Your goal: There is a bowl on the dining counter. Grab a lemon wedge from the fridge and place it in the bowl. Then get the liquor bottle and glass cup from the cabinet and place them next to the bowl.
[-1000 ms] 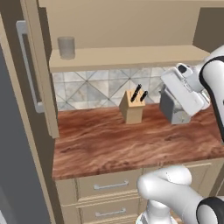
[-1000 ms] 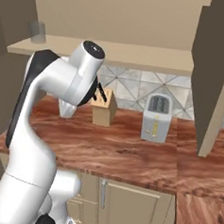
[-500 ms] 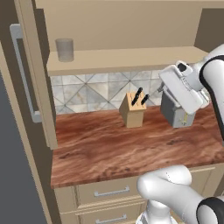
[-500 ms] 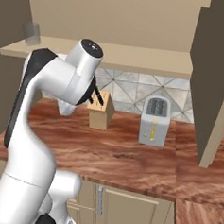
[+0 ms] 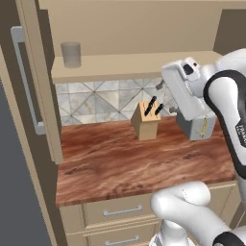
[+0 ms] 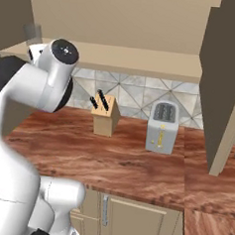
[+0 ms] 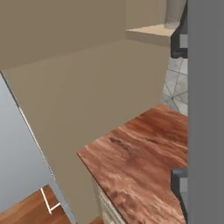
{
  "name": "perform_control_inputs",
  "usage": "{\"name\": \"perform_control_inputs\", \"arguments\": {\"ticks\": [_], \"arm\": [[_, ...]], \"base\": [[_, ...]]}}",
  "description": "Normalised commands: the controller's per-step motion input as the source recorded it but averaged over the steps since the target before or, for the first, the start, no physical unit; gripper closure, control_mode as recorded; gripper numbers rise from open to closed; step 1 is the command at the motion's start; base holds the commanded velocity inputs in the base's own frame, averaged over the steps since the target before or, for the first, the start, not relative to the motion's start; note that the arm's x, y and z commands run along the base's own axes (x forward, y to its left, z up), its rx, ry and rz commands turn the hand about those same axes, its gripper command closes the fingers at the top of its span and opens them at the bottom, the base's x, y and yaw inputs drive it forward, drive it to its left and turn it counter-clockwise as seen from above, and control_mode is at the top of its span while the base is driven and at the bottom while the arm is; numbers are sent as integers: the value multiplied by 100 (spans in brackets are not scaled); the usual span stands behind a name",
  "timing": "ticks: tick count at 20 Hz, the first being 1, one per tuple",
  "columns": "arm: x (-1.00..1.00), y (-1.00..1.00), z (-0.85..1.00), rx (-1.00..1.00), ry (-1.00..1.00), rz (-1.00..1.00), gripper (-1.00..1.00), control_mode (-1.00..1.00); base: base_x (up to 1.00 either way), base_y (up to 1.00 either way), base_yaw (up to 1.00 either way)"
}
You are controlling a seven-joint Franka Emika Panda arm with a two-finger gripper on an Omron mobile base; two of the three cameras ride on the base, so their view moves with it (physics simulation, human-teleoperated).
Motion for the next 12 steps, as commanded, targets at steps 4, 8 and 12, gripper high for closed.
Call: {"name": "perform_control_inputs", "arguments": {"ticks": [4, 8, 12], "arm": [[0, 37, 71, 0, -24, 2, -100, -100], [31, 31, 67, 0, -13, 2, -100, -100], [93, 45, 19, 1, -2, 3, -100, -100]], "base": [[0, 0, 0], [0, 0, 0], [0, 0, 0]]}}
